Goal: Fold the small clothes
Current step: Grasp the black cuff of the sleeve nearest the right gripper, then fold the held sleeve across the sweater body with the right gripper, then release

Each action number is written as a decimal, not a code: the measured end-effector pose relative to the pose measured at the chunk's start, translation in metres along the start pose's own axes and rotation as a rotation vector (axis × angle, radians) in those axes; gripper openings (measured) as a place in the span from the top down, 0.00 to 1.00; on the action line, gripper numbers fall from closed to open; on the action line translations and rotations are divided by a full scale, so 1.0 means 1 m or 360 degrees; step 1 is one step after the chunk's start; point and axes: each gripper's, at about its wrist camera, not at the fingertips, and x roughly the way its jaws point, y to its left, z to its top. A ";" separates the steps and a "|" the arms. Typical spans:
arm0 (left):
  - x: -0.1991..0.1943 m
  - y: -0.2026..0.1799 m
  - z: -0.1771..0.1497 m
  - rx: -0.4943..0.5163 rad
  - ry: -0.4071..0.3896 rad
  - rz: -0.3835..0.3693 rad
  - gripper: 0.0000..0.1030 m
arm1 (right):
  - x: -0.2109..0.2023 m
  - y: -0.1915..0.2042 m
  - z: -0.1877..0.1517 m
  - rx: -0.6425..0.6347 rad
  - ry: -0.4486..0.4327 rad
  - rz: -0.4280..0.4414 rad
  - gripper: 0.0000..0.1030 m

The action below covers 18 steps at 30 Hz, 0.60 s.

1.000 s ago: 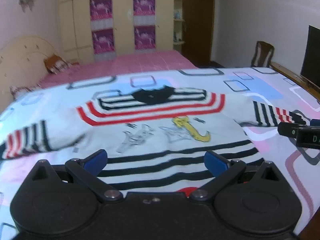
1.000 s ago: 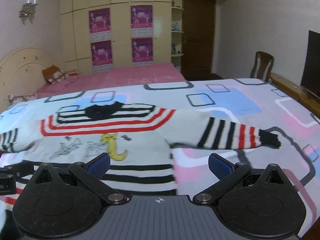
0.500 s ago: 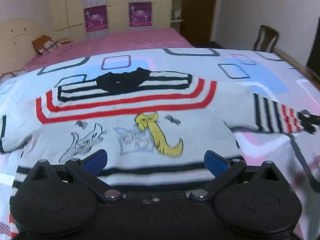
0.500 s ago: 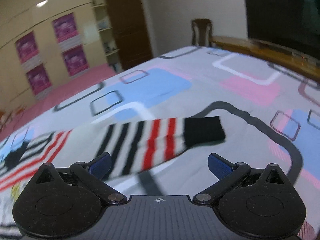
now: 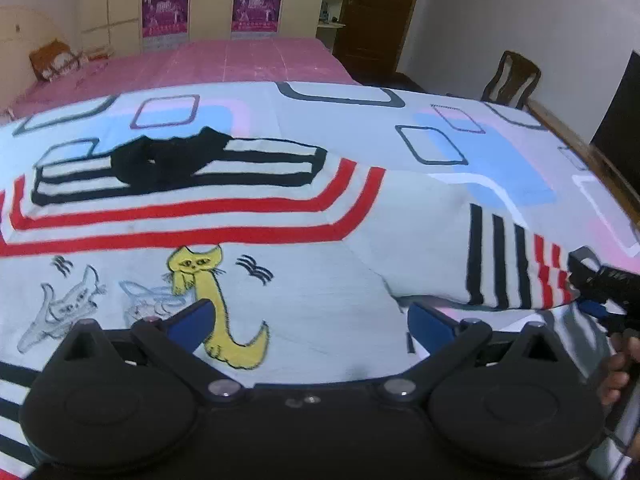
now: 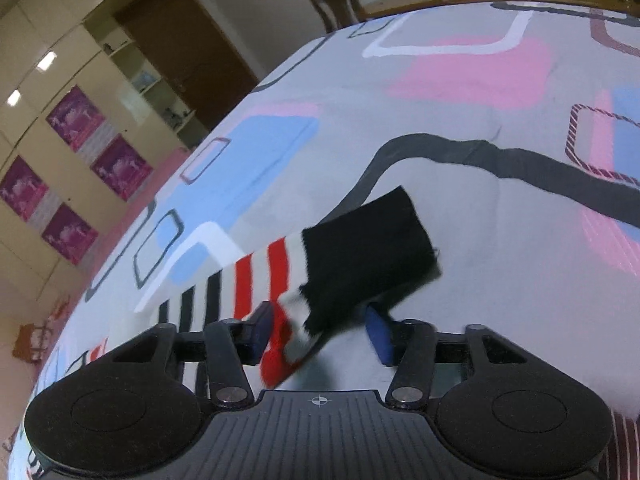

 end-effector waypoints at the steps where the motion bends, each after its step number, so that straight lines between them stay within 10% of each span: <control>1: -0.001 0.001 0.000 -0.0006 -0.0002 0.0027 0.02 | 0.001 0.000 0.002 -0.0012 -0.0002 -0.0018 0.70; 9: -0.009 0.046 0.002 -0.0099 0.0001 0.0177 0.01 | 0.008 0.024 0.010 -0.0270 -0.0068 -0.0088 0.93; 18: -0.030 0.146 -0.009 -0.0329 -0.0053 0.0232 0.01 | -0.007 0.182 -0.060 -0.0807 -0.0023 0.0416 0.93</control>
